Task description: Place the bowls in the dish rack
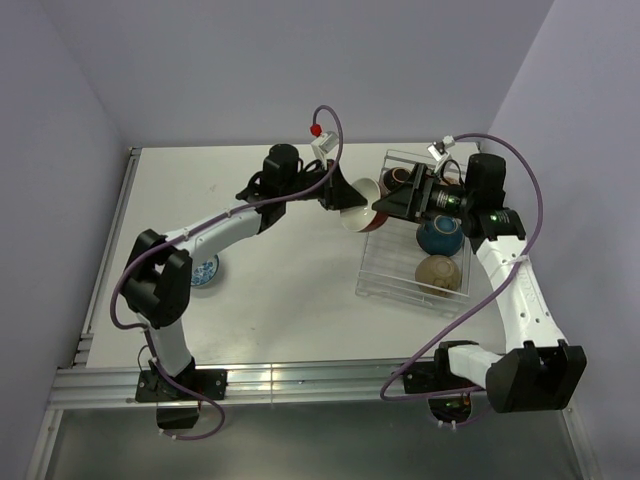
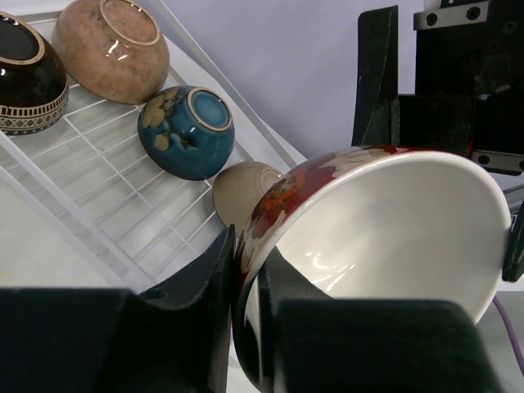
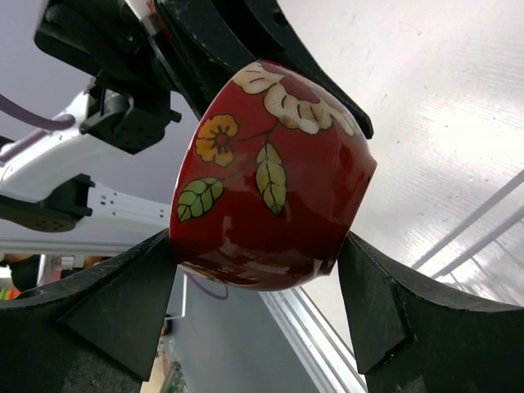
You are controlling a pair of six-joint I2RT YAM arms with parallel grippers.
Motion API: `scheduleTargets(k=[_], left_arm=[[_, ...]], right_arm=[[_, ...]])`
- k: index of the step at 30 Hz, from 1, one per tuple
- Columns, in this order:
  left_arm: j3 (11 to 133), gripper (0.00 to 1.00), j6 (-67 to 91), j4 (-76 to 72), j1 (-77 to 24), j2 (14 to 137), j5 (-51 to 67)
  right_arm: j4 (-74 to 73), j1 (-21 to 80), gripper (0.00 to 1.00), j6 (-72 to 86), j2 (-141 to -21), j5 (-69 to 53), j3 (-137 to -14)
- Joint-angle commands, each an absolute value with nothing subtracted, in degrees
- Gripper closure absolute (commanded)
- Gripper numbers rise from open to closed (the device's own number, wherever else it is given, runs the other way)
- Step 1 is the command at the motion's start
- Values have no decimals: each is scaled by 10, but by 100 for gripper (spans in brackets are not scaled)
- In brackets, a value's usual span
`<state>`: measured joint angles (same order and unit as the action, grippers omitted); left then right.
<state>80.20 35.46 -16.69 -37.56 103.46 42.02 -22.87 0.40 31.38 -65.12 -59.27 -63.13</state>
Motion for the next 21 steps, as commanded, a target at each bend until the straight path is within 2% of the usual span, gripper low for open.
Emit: scheduleTargets(k=[1, 10, 17, 21], left_arm=[[848, 80, 354, -205, -391, 1034, 439], [865, 62, 357, -194, -392, 1062, 449], [867, 49, 349, -181, -392, 1067, 448], [874, 38, 343, -163, -392, 1070, 446]], right_arm=[[-228, 9, 100, 277, -665, -605, -656], [-241, -27, 100, 258, -679, -612, -666], [-319, -57, 100, 175, -704, -600, -710], [-362, -68, 100, 108, -720, -589, -725]])
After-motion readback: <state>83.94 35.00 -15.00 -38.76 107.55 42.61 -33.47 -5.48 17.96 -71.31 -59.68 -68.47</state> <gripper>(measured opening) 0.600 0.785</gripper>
